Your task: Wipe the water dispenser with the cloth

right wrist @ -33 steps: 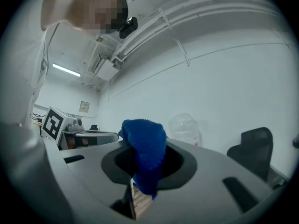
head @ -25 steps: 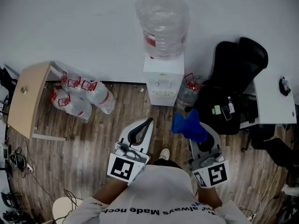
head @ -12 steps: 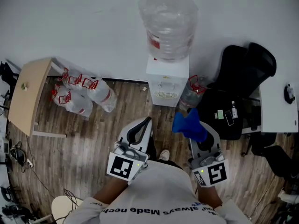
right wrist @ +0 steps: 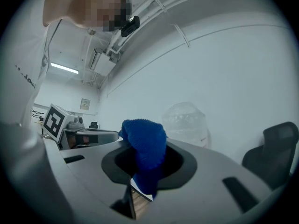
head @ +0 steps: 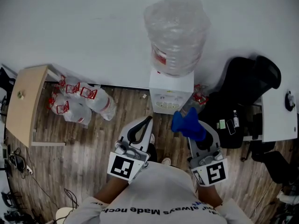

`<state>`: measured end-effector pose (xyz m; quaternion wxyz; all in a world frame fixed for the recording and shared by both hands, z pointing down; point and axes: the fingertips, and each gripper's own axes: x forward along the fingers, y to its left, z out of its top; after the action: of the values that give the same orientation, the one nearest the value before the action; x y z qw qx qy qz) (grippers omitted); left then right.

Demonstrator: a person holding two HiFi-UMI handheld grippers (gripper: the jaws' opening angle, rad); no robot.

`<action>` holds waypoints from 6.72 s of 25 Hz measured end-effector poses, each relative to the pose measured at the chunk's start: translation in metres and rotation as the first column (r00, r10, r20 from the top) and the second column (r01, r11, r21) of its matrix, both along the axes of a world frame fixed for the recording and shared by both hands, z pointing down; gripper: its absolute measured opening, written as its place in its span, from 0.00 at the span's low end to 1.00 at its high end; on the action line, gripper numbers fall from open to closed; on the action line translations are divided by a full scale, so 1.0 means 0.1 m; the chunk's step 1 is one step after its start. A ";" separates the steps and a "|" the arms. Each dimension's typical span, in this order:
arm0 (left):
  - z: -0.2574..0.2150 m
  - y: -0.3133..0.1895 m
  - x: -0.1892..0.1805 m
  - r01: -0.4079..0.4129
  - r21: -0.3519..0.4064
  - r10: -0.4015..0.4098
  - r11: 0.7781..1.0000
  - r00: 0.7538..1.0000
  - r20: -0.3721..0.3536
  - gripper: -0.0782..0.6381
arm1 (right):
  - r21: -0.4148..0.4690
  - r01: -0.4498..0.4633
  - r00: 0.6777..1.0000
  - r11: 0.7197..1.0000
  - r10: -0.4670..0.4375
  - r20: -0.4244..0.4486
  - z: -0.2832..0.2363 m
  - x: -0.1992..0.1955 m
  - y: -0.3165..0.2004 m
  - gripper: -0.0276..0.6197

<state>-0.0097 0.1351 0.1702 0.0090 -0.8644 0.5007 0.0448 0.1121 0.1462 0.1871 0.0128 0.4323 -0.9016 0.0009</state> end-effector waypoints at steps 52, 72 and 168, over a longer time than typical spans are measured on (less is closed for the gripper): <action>1.35 -2.05 -0.89 -0.130 -0.171 0.149 0.977 0.983 0.104 0.14 | -0.204 -0.277 0.781 0.939 0.097 -0.616 3.54 -1.44 -3.43 0.17; 1.34 -1.93 -0.91 -0.118 -0.177 0.136 0.977 0.986 0.095 0.14 | -0.231 -0.239 0.787 0.943 0.049 -0.615 3.66 -1.44 -3.11 0.17; 1.35 -1.87 -0.49 -0.177 -0.183 0.195 0.967 0.977 0.085 0.14 | -0.315 -0.446 0.809 0.838 0.226 -0.543 3.68 0.27 -3.03 0.15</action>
<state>-0.0587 -0.0523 0.3052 -0.0452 -0.9063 0.4181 -0.0428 0.1392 -0.1571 0.5555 0.3321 0.5611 -0.7525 0.0929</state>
